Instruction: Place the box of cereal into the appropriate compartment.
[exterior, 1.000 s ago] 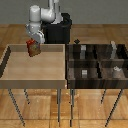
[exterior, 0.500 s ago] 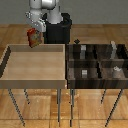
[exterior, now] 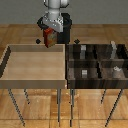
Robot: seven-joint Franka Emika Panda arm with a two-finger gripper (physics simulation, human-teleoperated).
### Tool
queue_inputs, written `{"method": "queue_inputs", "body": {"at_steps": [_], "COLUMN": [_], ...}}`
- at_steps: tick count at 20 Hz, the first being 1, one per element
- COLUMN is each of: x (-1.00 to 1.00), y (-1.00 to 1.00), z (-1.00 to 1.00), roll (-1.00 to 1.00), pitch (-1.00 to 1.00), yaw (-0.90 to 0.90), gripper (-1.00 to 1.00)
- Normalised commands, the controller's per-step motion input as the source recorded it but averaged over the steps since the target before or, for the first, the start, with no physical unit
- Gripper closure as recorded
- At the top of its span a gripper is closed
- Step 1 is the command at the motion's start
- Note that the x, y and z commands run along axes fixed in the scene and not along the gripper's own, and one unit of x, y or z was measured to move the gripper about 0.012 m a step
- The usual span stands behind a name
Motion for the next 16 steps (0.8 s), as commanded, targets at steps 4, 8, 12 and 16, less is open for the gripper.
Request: {"method": "queue_inputs", "body": {"at_steps": [4,8,12,16], "x": [0.00,0.00,0.00,0.00], "y": [1.00,1.00,1.00,1.00], "z": [0.00,0.00,0.00,0.00], "roll": [0.00,0.00,0.00,0.00], "pitch": [0.00,0.00,0.00,0.00], "yaw": [0.00,0.00,0.00,0.00], "gripper": [1.00,1.00,1.00,1.00]}}
